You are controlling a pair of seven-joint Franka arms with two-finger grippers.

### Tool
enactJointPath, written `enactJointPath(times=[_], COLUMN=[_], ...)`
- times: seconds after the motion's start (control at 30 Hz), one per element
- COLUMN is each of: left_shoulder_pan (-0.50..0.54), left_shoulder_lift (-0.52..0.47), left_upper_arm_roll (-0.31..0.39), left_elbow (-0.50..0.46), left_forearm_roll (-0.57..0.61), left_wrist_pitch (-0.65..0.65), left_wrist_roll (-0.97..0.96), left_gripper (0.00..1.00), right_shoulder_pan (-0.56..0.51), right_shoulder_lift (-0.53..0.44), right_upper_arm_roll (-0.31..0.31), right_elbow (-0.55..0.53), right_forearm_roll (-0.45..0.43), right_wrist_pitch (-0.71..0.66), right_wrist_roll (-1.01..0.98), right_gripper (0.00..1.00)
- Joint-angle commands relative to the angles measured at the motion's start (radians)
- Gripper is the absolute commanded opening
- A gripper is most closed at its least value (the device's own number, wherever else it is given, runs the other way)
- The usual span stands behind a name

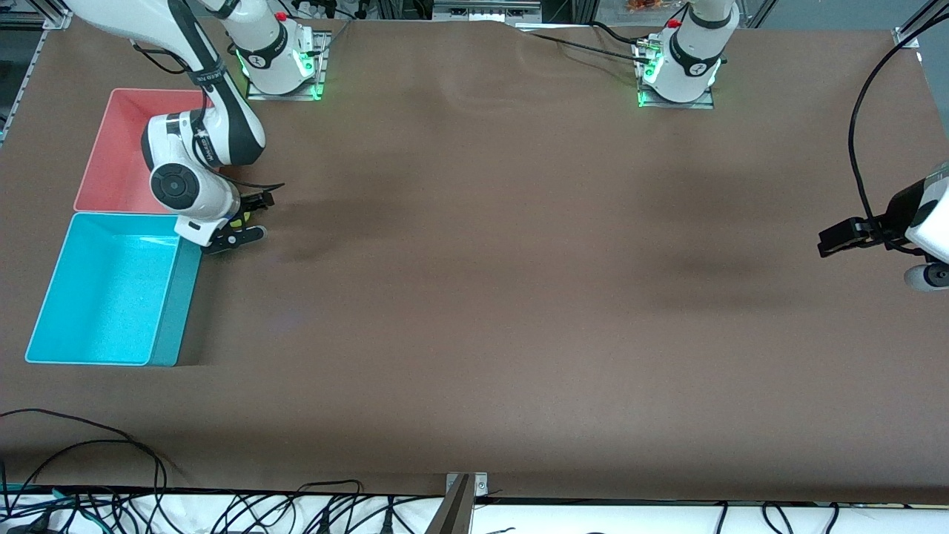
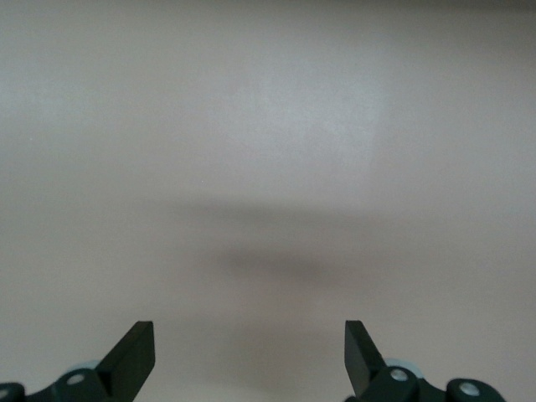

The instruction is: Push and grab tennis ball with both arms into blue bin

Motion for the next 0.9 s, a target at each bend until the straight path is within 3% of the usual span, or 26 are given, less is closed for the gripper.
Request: enactJointPath(times=[0.0, 0.87], left_shoulder_pan=[0.001, 0.010], left_shoulder_lift=[-0.008, -0.014], left_upper_arm_roll=[-0.001, 0.007], left_elbow=[0.022, 0.022], left_forearm_roll=[-0.019, -0.018], left_wrist_pitch=[-0.026, -0.032], left_wrist_roll=[0.038, 0.031], left_gripper=[1.00, 1.00], right_shoulder_pan=[-0.002, -0.005], right_shoulder_lift=[0.028, 0.054], right_upper_arm_roll=[-0.001, -0.002], right_elbow=[0.010, 0.062], right_forearm_roll=[-0.038, -0.093], right_wrist_pitch=[0.009, -0.048], right_wrist_roll=[-0.015, -0.055], right_gripper=[1.00, 1.00])
